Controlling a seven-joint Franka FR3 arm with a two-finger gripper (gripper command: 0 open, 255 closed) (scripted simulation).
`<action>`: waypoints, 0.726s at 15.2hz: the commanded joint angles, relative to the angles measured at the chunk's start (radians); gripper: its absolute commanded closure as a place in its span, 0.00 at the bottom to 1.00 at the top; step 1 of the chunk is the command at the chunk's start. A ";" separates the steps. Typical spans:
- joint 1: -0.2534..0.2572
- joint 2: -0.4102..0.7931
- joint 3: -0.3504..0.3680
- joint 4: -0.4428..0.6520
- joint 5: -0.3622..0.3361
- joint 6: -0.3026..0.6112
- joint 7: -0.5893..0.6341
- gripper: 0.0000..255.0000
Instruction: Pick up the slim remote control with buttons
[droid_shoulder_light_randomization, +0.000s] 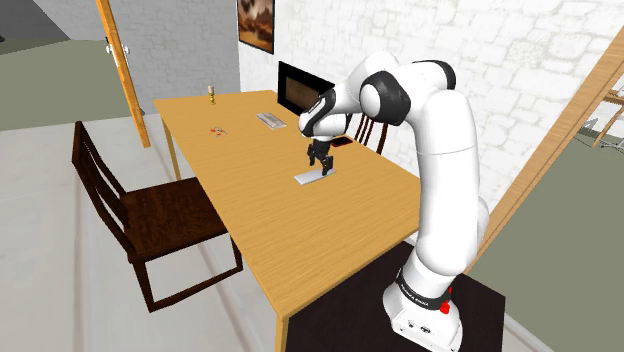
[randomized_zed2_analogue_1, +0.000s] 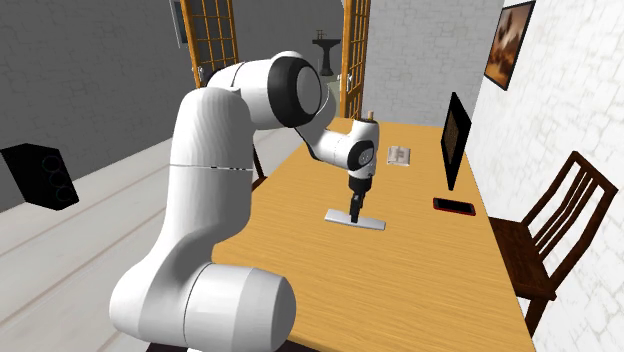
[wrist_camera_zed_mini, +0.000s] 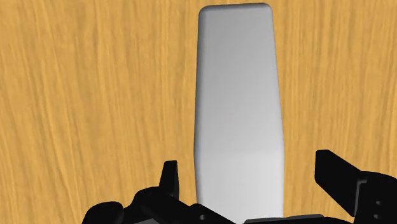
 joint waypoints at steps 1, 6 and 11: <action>-0.005 0.020 0.008 -0.003 0.012 0.022 -0.008 0.00; -0.012 0.044 0.019 -0.005 0.026 0.047 -0.017 1.00; -0.012 0.043 0.018 -0.006 0.026 0.048 -0.017 1.00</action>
